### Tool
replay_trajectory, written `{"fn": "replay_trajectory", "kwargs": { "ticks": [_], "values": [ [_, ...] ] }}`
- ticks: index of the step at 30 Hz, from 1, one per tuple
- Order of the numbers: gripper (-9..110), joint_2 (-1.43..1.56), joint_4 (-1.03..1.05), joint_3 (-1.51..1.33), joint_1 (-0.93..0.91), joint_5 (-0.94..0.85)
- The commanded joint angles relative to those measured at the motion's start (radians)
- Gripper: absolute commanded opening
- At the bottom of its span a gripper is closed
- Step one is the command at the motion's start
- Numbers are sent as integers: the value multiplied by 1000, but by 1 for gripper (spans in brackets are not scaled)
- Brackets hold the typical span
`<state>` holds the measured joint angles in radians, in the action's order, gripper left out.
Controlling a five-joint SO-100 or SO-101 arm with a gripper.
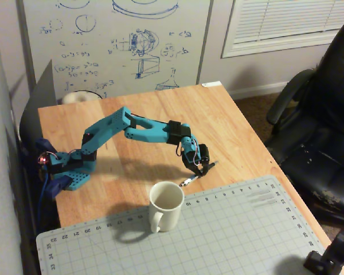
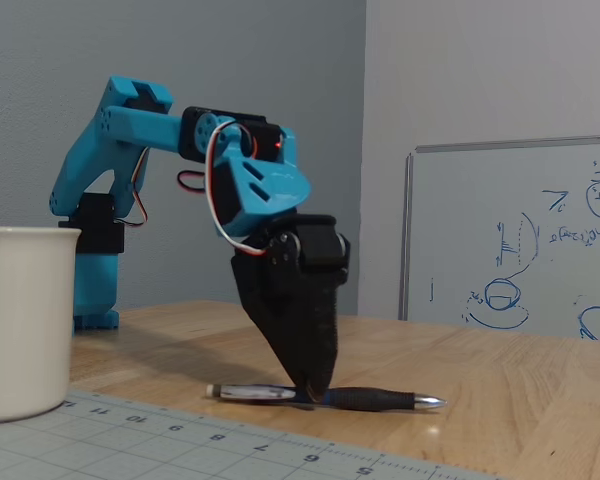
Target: Touch the pen.
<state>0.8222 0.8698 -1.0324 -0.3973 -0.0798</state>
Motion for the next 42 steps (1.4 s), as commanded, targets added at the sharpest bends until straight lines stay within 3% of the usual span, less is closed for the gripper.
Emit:
{"fn": "replay_trajectory", "kwargs": {
  "ticks": [1, 7, 42],
  "values": [
    [1, 221, 67, 115, 9, 12],
    [1, 273, 153, 101, 8, 12],
    [1, 80, 147, 101, -60, -6]
  ]
}}
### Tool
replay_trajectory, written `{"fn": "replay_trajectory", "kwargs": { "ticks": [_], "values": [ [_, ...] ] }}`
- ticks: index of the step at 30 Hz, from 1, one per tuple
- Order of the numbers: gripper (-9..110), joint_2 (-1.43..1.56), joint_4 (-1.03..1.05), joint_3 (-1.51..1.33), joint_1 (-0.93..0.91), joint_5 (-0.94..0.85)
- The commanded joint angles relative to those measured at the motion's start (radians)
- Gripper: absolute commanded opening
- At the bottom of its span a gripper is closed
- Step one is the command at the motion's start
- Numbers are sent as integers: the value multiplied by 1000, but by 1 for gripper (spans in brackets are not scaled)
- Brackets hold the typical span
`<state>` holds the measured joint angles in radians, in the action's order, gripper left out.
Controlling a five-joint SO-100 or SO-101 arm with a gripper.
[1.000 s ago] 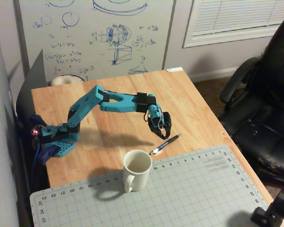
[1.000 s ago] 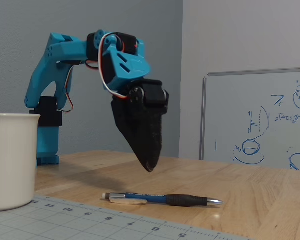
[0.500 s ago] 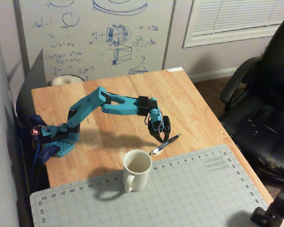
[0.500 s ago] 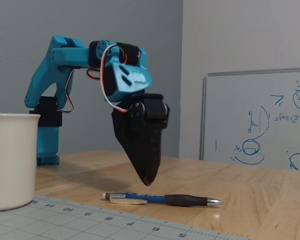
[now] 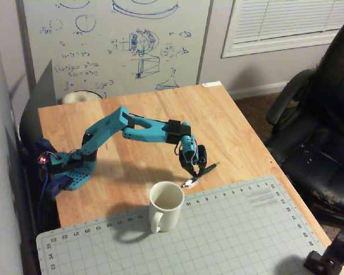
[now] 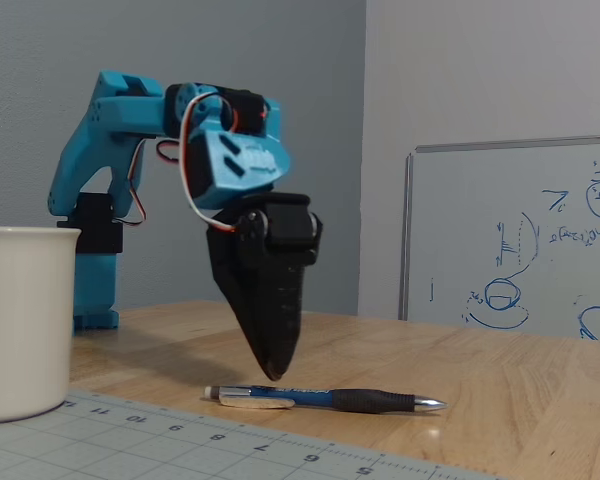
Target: Touch the pen.
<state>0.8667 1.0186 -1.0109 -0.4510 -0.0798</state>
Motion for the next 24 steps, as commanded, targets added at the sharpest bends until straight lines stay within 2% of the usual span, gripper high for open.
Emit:
{"fn": "replay_trajectory", "kwargs": {
  "ticks": [1, 24],
  "values": [
    [1, 35, -2, 78, -6, -6],
    [1, 37, 11, 95, 12, 3]
  ]
}}
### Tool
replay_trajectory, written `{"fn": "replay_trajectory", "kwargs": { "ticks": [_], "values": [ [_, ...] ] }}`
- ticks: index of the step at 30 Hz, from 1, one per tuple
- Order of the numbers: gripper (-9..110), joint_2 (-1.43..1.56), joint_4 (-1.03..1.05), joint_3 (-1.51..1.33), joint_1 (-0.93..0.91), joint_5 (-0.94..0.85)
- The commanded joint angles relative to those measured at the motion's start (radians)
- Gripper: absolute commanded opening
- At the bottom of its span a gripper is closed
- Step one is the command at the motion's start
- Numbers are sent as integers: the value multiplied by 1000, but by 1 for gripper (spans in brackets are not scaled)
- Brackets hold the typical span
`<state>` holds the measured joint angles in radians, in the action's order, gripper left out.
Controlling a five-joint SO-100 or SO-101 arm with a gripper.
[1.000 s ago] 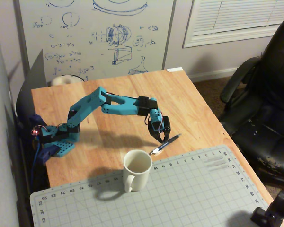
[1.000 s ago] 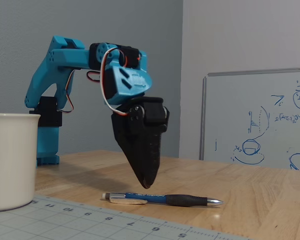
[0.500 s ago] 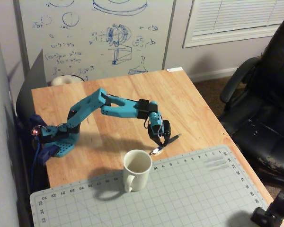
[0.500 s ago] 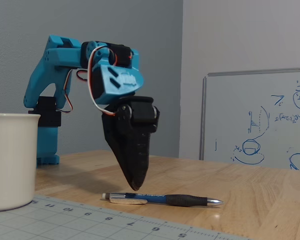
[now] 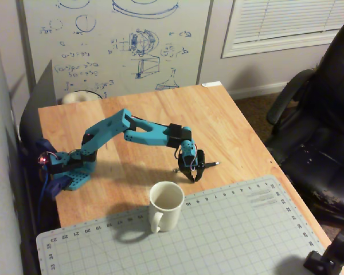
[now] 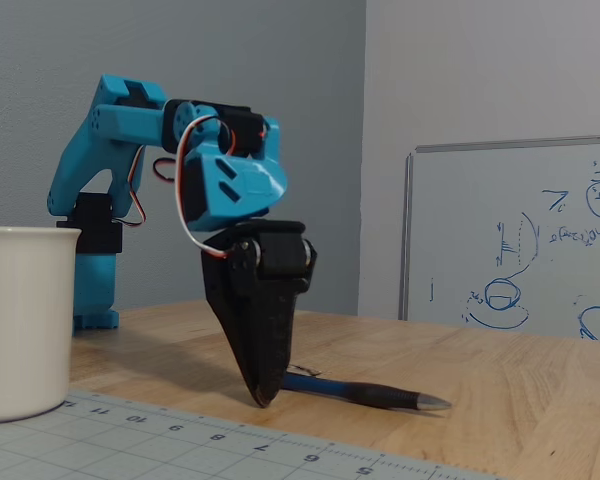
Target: Touch the pen.
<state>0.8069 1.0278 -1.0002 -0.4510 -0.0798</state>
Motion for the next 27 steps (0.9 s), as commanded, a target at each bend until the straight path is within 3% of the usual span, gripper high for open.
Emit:
{"fn": "replay_trajectory", "kwargs": {
  "ticks": [1, 12, 27],
  "values": [
    [1, 127, 3, 84, 20, 11],
    [1, 379, 215, 83, 117, 14],
    [1, 206, 242, 86, 163, -3]
  ]
}}
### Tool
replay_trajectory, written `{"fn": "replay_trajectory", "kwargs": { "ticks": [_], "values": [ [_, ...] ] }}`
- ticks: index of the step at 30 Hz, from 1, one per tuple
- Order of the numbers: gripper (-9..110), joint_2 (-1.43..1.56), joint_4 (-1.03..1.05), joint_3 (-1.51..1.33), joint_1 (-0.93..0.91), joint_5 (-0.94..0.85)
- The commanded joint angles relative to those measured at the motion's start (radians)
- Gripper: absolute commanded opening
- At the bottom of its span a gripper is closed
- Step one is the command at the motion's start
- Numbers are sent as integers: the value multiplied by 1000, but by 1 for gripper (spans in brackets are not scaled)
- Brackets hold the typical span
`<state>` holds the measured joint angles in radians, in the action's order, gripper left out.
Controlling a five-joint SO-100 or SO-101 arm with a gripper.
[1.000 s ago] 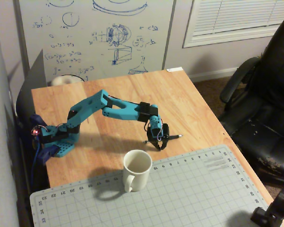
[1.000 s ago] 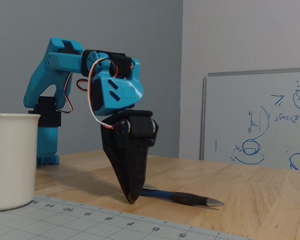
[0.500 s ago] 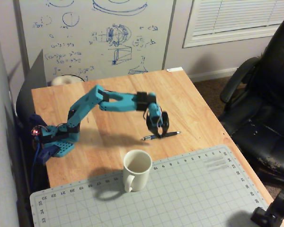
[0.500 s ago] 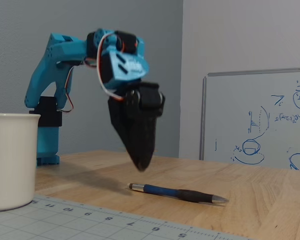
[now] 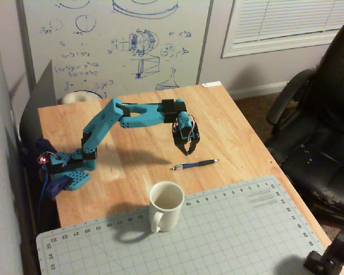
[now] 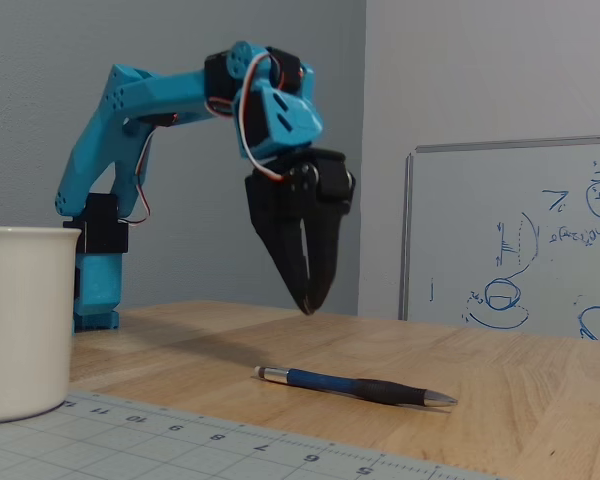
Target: Touch the pen.
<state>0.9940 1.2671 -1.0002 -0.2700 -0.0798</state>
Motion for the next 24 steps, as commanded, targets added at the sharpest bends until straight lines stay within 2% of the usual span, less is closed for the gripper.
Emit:
{"fn": "replay_trajectory", "kwargs": {
  "ticks": [1, 24],
  "values": [
    [1, 8, 3, 86, -29, -5],
    [1, -58, 3, 83, -11, -3]
  ]
}}
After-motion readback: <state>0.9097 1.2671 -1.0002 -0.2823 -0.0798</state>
